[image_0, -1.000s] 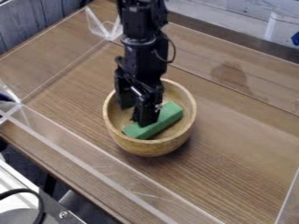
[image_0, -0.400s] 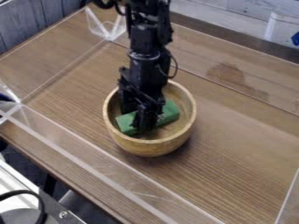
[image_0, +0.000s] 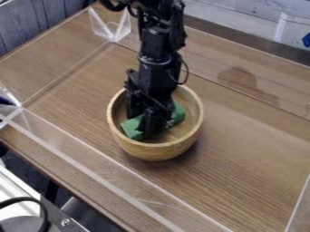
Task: Remove the green block from inside the brown bowl and put it on the table
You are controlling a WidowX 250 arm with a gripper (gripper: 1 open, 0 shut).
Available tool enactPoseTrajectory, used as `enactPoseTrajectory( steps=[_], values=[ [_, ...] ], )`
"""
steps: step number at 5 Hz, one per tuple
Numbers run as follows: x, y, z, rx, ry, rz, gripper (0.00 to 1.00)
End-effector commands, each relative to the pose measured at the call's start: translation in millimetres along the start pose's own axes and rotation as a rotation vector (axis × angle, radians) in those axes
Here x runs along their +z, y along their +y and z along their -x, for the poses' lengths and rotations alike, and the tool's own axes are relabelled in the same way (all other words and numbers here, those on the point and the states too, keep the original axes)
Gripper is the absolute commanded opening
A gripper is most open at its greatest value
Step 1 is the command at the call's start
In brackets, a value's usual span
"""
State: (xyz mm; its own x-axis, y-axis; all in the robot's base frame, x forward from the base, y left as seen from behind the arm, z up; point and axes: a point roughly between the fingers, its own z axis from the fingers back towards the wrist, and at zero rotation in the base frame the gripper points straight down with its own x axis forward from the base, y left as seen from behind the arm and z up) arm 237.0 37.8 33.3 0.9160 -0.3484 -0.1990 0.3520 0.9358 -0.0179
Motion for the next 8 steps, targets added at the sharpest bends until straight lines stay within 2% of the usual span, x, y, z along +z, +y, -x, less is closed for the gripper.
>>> enactPoseTrajectory(
  steps=[1, 2, 3, 4, 5, 7, 8],
  values=[
    [9.9, 2, -2.7, 0.023, -0.051, -0.045, 0.00],
    [15.9, 0, -4.9, 0.026, -0.056, -0.045, 0.00],
    [22.0, -3, -7.1, 0.028, -0.061, -0.046, 1.00],
    [25.7, -7, -5.7, 0.054, -0.064, -0.042, 0.00],
    [30.0, -10, -4.2, 0.079, -0.068, -0.041, 0.00],
    [35.4, -10, 0.1, 0.071, -0.096, -0.070, 0.00],
    [44.4, -12, -1.1, 0.085, -0.092, -0.082, 0.00]
  ],
)
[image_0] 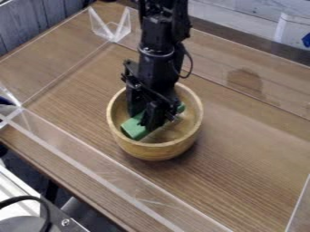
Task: Remove the green block from inside the brown bowl and put it on the table
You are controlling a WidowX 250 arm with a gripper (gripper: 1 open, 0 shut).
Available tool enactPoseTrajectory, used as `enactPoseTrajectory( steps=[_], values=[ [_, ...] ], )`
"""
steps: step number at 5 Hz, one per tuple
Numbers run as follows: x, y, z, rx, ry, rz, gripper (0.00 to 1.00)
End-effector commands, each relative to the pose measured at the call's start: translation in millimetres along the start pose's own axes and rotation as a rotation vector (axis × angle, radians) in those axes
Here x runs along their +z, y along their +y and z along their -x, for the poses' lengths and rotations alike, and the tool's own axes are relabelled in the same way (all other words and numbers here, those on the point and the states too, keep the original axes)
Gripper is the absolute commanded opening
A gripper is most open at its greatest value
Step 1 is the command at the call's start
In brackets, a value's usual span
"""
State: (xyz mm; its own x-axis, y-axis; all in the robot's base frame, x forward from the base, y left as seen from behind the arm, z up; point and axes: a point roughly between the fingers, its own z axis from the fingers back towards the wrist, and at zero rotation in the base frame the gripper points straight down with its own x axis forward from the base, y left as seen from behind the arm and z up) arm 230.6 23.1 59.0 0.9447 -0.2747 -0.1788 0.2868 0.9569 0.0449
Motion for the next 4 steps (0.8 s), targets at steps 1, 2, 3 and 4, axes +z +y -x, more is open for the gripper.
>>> enactPoseTrajectory(
  steps=[1, 2, 3, 4],
  values=[
    [28.3, 4, -8.9, 0.020, -0.068, -0.041, 0.00],
    [44.7, -3, -8.2, 0.027, -0.092, -0.057, 0.00],
    [64.1, -28, -12.4, 0.028, -0.117, -0.063, 0.00],
    [71.2, -68, -24.6, -0.021, -0.149, -0.095, 0.00]
  ],
)
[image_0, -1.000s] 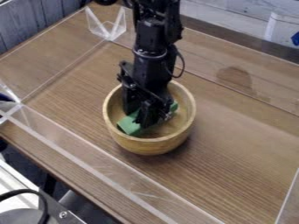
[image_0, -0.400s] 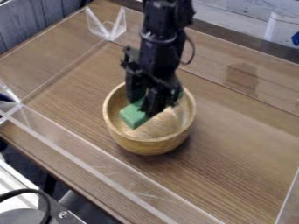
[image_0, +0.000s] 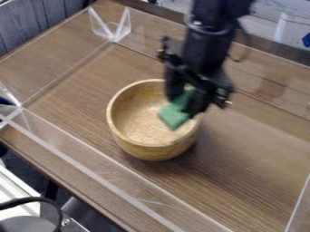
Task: Remove the green block from inside the brown bowl and put it on the table
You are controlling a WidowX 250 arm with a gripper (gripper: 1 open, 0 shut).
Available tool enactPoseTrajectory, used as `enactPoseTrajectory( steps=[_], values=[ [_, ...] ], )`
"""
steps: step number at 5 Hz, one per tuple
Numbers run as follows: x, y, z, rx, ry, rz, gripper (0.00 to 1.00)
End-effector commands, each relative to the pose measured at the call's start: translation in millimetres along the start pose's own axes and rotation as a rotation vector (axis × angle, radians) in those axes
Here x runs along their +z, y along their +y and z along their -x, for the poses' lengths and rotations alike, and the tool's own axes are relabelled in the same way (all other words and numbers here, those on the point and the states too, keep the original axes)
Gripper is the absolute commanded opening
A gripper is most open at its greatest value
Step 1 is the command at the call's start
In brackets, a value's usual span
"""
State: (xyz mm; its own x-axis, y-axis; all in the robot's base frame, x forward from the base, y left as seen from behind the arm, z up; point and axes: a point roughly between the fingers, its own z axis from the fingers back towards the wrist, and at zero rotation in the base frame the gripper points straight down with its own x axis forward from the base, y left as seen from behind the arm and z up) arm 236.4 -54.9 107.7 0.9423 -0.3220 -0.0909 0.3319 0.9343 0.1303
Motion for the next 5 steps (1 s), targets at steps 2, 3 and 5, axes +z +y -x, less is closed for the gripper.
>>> enactPoseTrajectory(
  steps=[2, 3, 5],
  values=[
    [9.3, -44, -16.2, -0.026, -0.069, -0.013, 0.00],
    [-0.5, -52, -13.4, -0.009, -0.052, 0.010, 0.00],
    [-28.3, -60, -13.1, -0.065, -0.017, 0.139, 0.00]
  ],
)
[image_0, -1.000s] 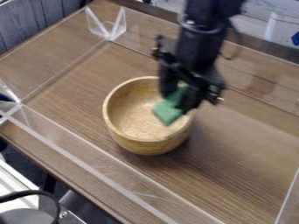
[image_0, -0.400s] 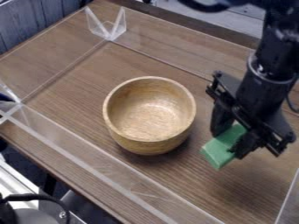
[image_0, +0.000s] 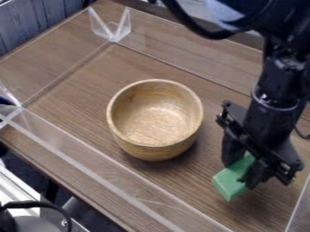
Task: Remove the green block from inside the brown bowl and put it on the table
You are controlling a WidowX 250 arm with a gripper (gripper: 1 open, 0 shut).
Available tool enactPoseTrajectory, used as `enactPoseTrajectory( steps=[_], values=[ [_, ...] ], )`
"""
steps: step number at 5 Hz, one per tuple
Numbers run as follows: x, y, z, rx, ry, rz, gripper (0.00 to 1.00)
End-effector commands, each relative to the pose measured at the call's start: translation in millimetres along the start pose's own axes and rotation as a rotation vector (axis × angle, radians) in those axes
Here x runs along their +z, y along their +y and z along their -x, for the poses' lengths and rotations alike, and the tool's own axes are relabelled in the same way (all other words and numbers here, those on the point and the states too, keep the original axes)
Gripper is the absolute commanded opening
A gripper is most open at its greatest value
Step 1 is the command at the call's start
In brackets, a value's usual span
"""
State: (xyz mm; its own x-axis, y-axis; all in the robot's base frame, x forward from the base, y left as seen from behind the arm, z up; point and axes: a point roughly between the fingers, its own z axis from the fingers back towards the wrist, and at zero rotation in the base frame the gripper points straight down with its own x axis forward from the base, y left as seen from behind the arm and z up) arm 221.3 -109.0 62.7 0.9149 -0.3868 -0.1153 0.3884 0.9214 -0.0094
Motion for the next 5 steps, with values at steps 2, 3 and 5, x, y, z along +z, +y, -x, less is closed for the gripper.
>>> enactPoseTrajectory(
  steps=[2, 3, 5],
  values=[
    [11.5, 4, -22.1, 0.007, -0.015, 0.009, 1.00],
    [35.9, 8, -19.1, -0.008, -0.044, -0.053, 1.00],
    [66.0, 19, -10.8, -0.011, -0.140, -0.147, 1.00]
  ],
)
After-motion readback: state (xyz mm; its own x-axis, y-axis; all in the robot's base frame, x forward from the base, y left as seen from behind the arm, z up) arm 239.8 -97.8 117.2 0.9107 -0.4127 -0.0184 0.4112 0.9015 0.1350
